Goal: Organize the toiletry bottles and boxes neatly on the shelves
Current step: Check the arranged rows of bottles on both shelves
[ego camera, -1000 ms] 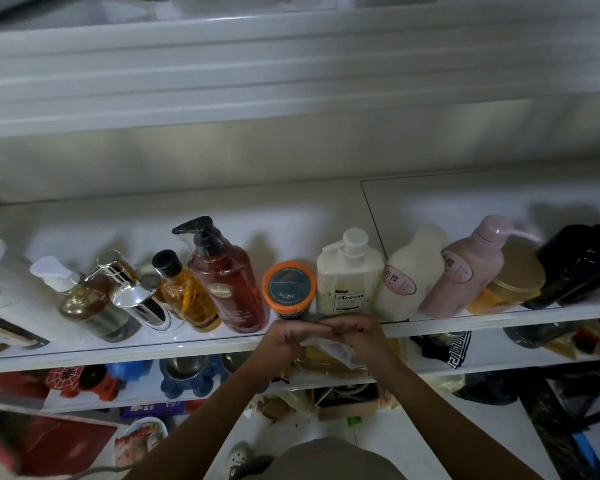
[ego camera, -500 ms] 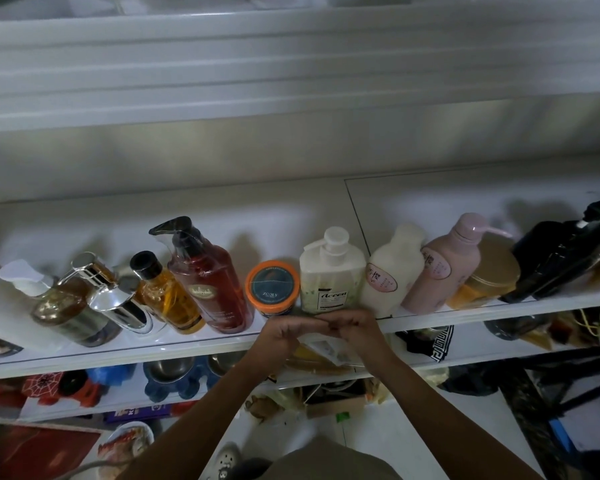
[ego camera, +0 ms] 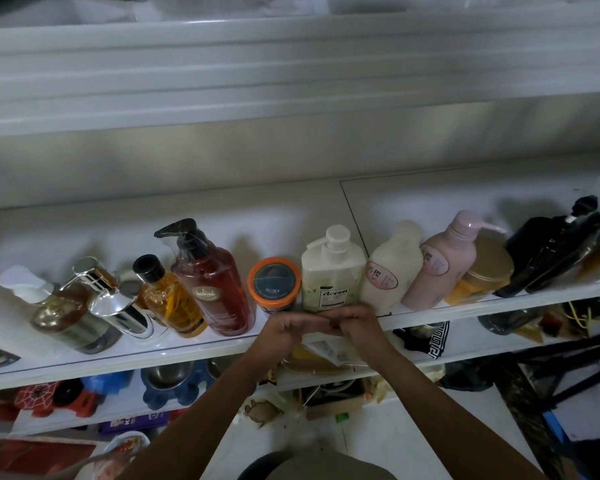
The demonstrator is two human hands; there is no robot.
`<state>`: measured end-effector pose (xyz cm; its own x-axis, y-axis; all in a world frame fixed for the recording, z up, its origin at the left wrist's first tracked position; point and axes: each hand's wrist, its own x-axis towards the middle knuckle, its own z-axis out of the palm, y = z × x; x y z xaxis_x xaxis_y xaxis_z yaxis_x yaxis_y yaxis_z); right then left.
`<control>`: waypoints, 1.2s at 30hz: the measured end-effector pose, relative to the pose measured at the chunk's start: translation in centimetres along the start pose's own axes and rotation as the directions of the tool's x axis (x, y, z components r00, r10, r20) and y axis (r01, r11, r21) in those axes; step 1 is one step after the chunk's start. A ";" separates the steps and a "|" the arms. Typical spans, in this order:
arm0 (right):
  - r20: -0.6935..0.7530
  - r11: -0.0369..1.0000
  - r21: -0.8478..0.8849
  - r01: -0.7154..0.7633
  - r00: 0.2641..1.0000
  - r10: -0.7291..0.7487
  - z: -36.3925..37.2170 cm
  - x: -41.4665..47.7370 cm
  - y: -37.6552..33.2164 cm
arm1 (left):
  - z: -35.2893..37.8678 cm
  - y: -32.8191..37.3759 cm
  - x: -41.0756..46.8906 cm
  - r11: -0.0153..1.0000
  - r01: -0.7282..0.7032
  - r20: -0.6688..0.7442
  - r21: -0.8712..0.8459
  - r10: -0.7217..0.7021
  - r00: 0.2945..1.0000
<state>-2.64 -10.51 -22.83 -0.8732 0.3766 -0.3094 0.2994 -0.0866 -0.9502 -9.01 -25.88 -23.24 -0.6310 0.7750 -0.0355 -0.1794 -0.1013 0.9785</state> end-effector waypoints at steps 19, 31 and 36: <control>-0.120 0.991 -0.086 0.100 0.987 -0.110 -6.5 -2.5 0.1 | 4.5 -1.4 3.3 0.984 -0.092 0.260 0.151 0.051 0.964; 0.043 0.976 -0.178 0.127 0.992 -0.121 -8.5 -0.1 0.9 | 5.9 -2.1 4.4 0.951 -0.141 0.120 0.274 0.111 0.987; 0.070 0.975 -0.179 0.131 0.990 -0.120 -8.7 -0.1 0.5 | 6.1 -2.7 4.4 0.967 -0.100 0.061 0.236 0.087 0.994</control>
<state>0.91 -2.57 -22.96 -0.9277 0.3186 -0.1946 0.2462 0.1304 -0.9604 -6.68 -18.38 -24.76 -0.5967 0.8000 0.0627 0.0676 -0.0278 0.9973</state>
